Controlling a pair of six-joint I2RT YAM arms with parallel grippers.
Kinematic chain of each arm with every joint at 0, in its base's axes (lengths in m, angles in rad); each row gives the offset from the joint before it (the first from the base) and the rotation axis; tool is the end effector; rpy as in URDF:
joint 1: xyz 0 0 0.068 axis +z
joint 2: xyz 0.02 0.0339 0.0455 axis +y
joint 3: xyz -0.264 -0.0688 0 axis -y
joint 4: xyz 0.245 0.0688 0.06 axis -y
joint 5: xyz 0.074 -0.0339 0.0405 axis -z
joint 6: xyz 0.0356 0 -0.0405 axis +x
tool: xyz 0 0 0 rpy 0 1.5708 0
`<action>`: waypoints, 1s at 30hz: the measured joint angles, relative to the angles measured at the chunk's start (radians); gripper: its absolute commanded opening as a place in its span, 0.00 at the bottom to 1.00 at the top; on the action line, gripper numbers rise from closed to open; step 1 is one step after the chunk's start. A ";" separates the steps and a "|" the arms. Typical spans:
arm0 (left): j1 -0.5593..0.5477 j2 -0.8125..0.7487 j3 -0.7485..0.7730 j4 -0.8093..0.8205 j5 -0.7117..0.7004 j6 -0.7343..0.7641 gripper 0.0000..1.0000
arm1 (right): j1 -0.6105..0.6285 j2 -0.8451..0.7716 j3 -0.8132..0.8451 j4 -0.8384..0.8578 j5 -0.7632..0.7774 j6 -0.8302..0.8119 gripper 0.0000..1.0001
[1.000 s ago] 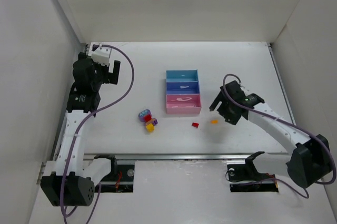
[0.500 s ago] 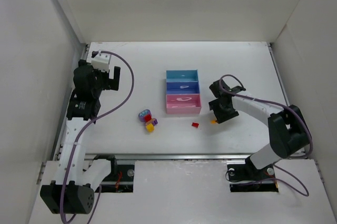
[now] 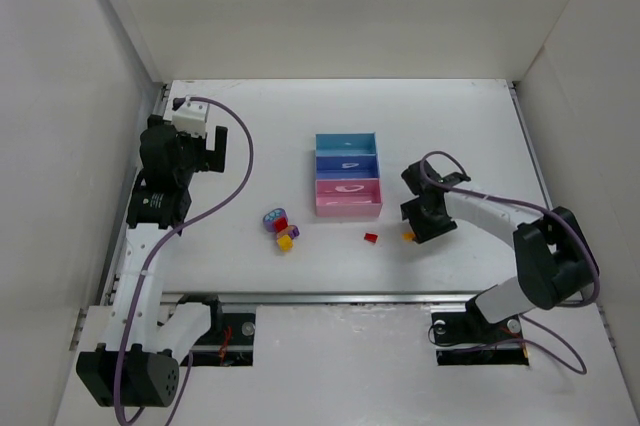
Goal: Sort the legos into containers by color
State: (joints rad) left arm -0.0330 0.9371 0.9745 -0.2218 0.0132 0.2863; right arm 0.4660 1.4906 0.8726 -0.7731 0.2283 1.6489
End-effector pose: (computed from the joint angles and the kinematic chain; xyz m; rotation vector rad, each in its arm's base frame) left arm 0.2139 -0.0075 0.3753 0.2890 1.7344 0.1730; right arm 0.2294 0.1064 0.1767 1.6161 2.3532 0.0633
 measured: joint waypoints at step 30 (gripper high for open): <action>0.000 0.000 -0.010 -0.001 0.005 -0.016 1.00 | 0.001 0.045 -0.023 0.004 -0.042 -0.059 0.00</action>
State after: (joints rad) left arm -0.0330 0.9375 0.9649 -0.2226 0.0185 0.2703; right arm 0.4671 1.5360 0.8501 -0.7689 0.1867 1.5898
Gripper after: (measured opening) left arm 0.997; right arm 0.117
